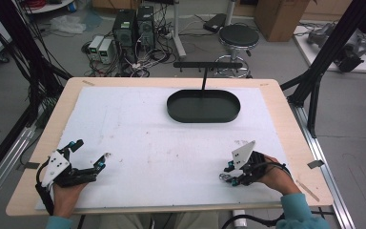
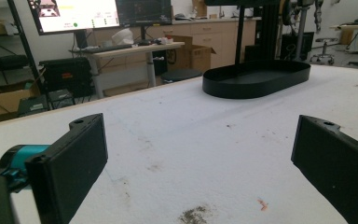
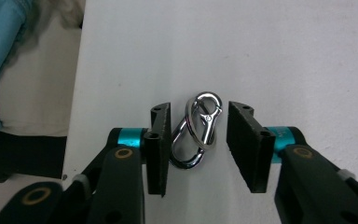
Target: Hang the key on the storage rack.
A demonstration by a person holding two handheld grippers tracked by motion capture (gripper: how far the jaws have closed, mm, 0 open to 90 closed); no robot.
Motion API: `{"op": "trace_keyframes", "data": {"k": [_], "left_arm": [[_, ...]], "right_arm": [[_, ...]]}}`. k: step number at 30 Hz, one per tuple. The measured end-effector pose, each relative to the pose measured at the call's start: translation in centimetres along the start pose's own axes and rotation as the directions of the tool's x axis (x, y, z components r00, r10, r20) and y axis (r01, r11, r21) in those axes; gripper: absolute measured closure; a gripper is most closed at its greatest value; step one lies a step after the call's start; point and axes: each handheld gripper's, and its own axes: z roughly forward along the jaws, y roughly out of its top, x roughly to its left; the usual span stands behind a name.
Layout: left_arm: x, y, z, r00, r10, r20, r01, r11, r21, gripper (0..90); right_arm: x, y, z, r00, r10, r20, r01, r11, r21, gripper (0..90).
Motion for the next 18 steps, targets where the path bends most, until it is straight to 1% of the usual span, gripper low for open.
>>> {"op": "trace_keyframes", "data": {"k": [5,9,10,12,13,15,18], "left_arm": [[0.00,0.00,0.00,1.0000,0.000,0.000,0.000,1.0000,0.000,4.0],[0.00,0.00,0.00,1.0000,0.000,0.000,0.000,1.0000,-0.001,4.0],[0.01,0.00,0.00,1.0000,0.000,0.000,0.000,1.0000,0.000,4.0],[0.00,0.00,-0.01,1.0000,0.001,0.001,-0.001,1.0000,0.000,4.0],[0.00,0.00,-0.01,1.0000,0.001,0.001,-0.001,1.0000,0.000,4.0],[0.01,0.00,-0.01,1.0000,0.001,0.001,-0.001,1.0000,0.000,4.0],[0.00,0.00,-0.01,1.0000,0.001,0.001,-0.001,1.0000,0.000,4.0]], "right_arm": [[0.10,0.04,-0.05,1.0000,-0.007,0.001,0.007,1.000,0.006,71.5],[0.09,0.04,0.02,0.9999,-0.010,0.005,0.010,1.000,0.016,76.2],[0.13,0.06,0.03,0.9999,-0.009,0.014,0.009,1.000,0.016,77.4],[0.04,0.09,0.00,0.9998,-0.011,0.015,0.010,1.000,0.006,78.9],[0.04,0.10,-0.04,0.9997,-0.010,0.021,0.009,1.000,0.006,79.8],[-0.01,0.04,-0.04,0.9999,-0.003,0.014,0.003,1.000,0.008,80.3],[0.00,0.03,-0.05,0.9998,0.003,0.018,-0.003,1.000,0.009,81.5]]}}
